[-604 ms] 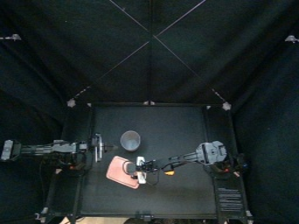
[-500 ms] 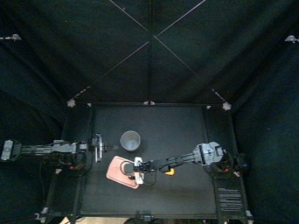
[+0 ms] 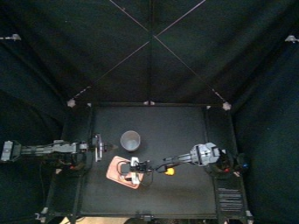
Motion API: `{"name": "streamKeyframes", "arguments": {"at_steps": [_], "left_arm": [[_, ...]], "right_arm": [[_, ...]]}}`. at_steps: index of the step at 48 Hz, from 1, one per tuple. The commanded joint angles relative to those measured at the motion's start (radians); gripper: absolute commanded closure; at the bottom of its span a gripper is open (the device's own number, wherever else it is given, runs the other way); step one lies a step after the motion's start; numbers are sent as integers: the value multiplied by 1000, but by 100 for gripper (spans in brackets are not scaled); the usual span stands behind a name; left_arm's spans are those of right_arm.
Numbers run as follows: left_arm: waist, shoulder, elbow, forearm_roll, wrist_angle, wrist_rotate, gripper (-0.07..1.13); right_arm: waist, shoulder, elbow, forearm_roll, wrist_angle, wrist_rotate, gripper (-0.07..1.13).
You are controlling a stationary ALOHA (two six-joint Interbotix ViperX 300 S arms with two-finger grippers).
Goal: Pick the onion then place it on the pink plate
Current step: Drop onion on the pink plate and return to neutral
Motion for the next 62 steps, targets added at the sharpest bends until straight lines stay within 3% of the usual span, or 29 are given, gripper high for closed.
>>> {"name": "streamKeyframes", "arguments": {"at_steps": [1, 16, 31, 62], "left_arm": [[8, 2, -14, -2, -3, -2, 98], [11, 2, -11, -2, -3, 0, 98], [15, 0, -20, 2, -28, 3, 98], [14, -5, -2, 9, -57, 3, 98]], "right_arm": [[-11, -147, 60, -15, -23, -3, 8], [-12, -453, 422, -31, -359, -9, 8], [-74, -655, 715, -109, -695, -12, 8], [-132, -653, 761, -118, -756, -6, 8]]}}
